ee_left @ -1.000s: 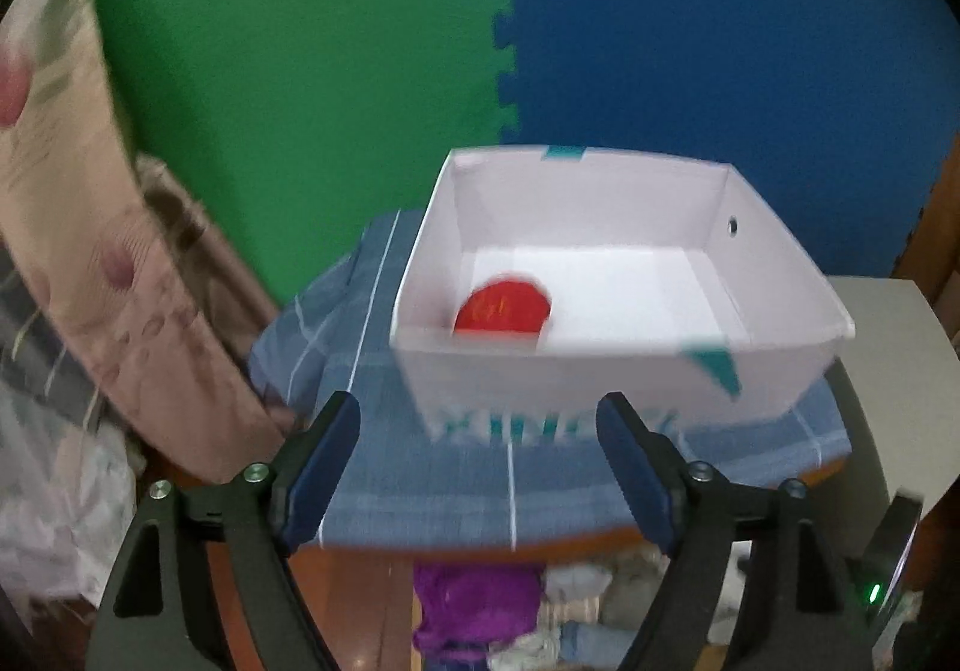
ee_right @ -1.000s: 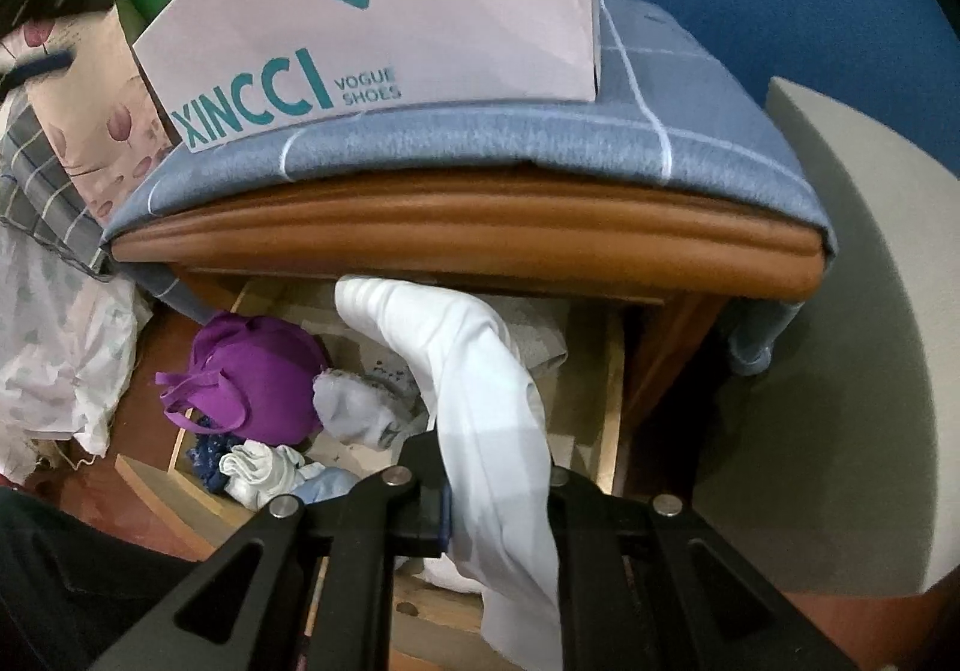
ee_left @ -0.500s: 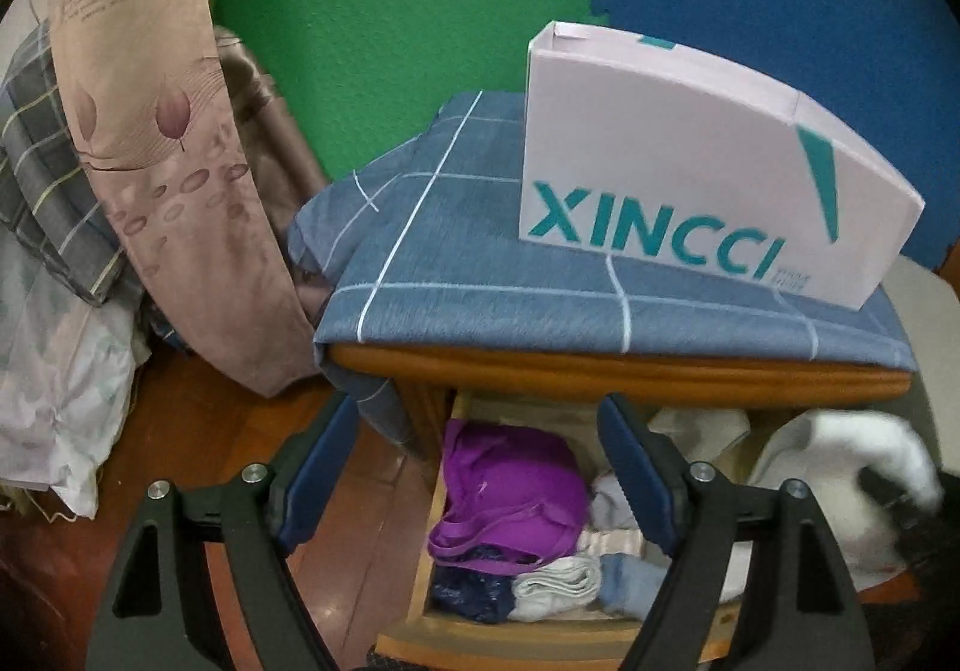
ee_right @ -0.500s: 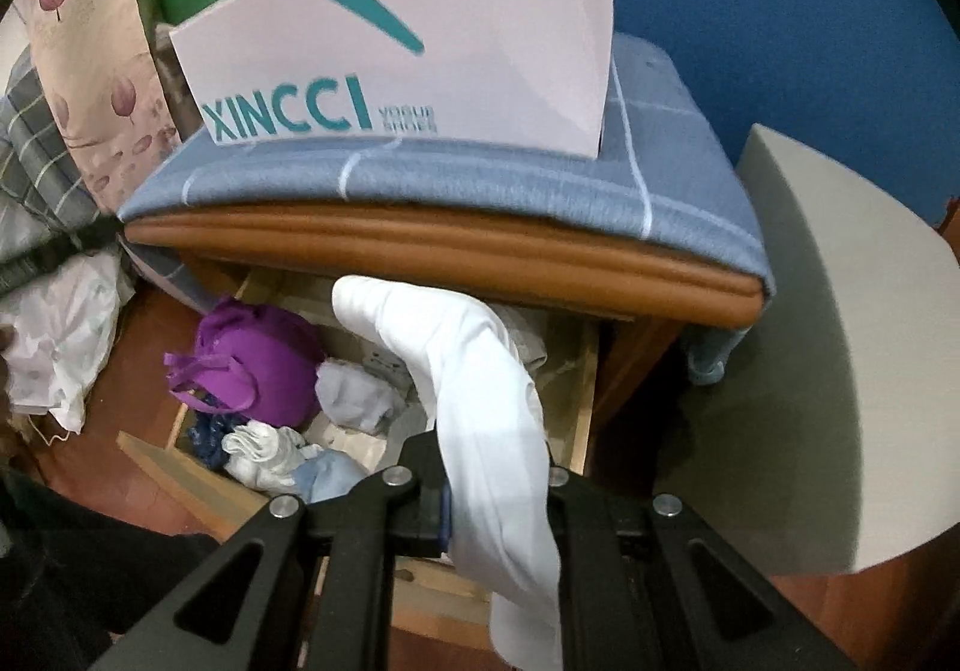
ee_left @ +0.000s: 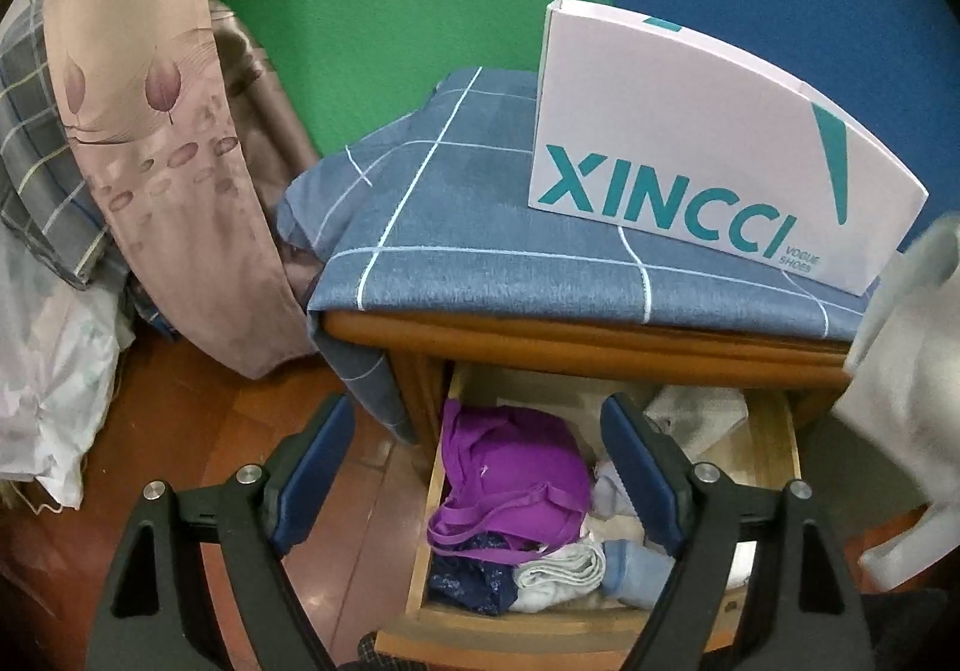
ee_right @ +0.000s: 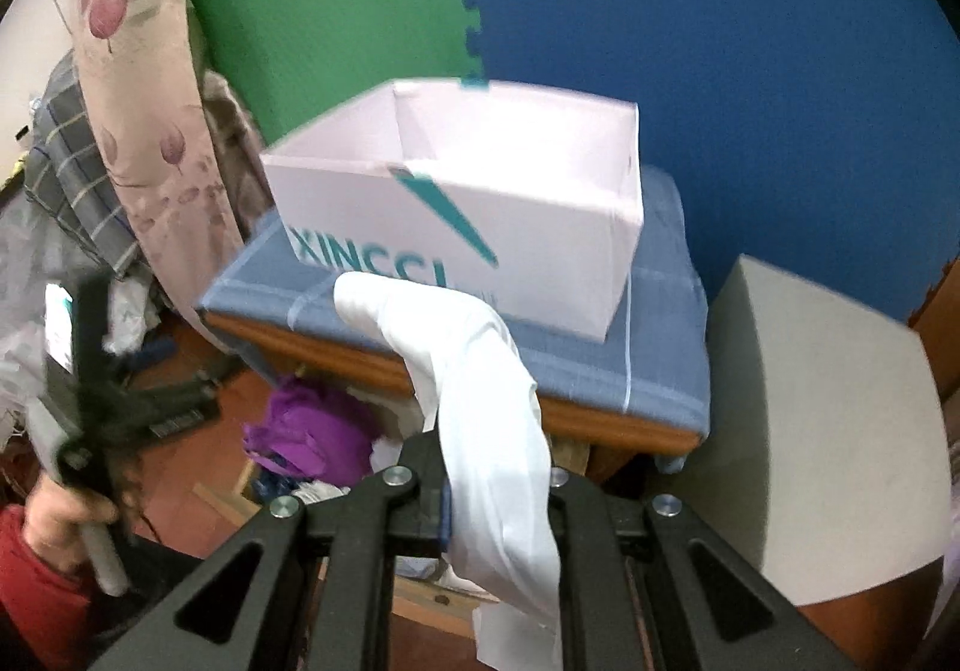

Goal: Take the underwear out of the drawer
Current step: 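Carry the white cloth with the right tool over the white box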

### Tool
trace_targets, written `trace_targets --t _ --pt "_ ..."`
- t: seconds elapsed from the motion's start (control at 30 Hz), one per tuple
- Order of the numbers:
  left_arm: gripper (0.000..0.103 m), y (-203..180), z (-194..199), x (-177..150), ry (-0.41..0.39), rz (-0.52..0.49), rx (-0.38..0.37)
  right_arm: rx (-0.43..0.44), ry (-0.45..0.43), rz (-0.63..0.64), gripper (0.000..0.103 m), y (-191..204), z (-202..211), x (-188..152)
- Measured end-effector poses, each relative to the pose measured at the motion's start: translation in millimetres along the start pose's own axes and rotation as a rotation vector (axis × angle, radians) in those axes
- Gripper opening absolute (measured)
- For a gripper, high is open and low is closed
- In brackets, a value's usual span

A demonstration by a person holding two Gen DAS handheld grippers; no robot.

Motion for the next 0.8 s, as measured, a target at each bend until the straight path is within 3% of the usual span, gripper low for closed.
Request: trace_targets --t 0.47,0.63,0.8 --pt "0.083 -3.1 -6.4 -1.8 0.03 -0.001 -0.009 -0.087 -0.211 0.026 0.01 1.8 90.6 150.1" --pt "0.083 -4.1 -8.7 -2.1 0.042 -0.002 -0.016 -0.134 -0.281 0.014 0.01 -5.6 103.7 210.6" --pt "0.083 -2.3 -10.4 -2.4 0.048 0.01 -0.027 -0.15 -0.29 -0.021 0.01 -14.6 85.2 257.1"
Point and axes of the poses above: each gripper's, at about its wrist camera, not at the fingertips, and z roughly against the way its jaws point, y to its left, x to its top, the point moved 4 cm from there along -z, roughly the way its jaws point, and after that the axes turned 6 degrees about y, right-handed, at the moved point
